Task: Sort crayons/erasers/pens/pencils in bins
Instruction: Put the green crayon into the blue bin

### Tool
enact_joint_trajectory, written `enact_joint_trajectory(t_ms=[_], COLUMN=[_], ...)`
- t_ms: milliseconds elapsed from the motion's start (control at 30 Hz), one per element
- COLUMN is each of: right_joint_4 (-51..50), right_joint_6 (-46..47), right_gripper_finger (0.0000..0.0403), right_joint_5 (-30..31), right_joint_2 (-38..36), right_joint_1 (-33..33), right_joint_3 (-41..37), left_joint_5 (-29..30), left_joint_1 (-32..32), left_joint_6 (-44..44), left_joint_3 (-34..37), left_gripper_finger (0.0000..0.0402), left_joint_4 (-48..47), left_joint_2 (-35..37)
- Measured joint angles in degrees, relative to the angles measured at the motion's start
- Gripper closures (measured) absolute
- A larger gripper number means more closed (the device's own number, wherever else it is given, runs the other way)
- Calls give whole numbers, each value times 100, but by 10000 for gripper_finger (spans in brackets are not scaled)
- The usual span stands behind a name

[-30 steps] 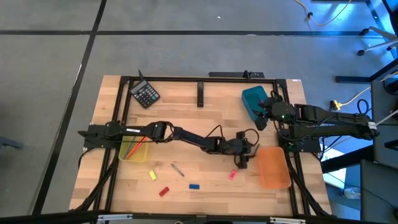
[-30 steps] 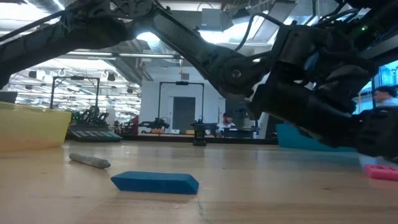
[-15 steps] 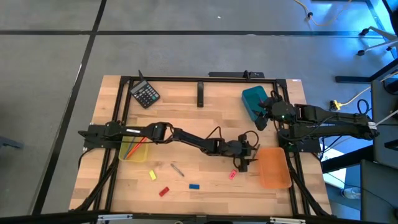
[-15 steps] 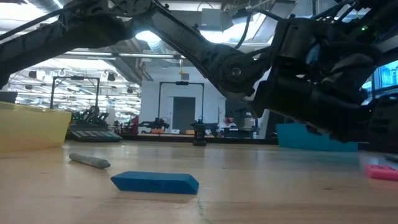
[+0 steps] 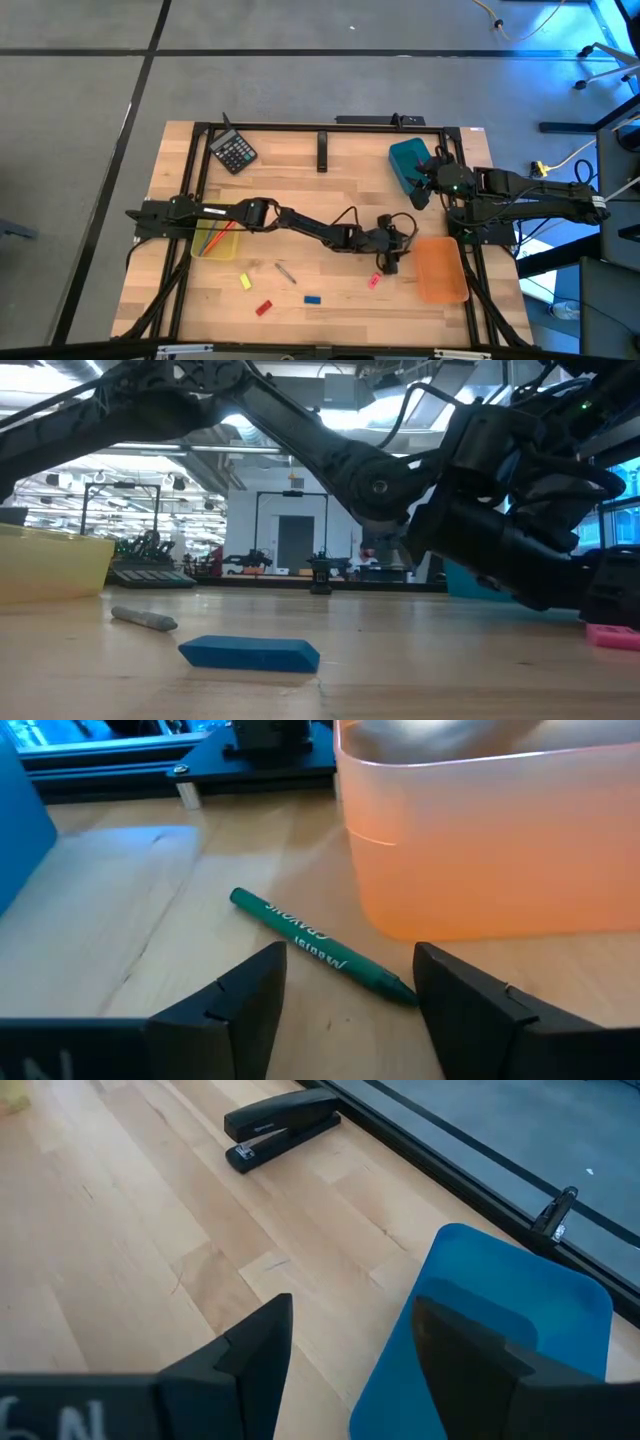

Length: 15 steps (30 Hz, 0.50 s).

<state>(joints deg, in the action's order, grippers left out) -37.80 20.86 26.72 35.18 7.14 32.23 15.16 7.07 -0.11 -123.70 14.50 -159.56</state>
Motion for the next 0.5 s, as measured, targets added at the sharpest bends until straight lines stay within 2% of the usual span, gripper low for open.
enact_joint_trajectory(t_ms=[300,500], right_joint_4=[-26,-26], right_joint_6=[-17,-15], right_gripper_finger=[196,196], right_joint_5=[9,6], right_joint_2=[-2,-2], right_joint_1=[2,2], right_joint_3=[0,0], left_joint_5=[346,33], left_joint_1=[-33,-175], left_joint_6=[-265,-780], left_joint_3=[0,-10], left_gripper_finger=[230,268], left_joint_4=[-853,-1171], left_joint_2=[236,254])
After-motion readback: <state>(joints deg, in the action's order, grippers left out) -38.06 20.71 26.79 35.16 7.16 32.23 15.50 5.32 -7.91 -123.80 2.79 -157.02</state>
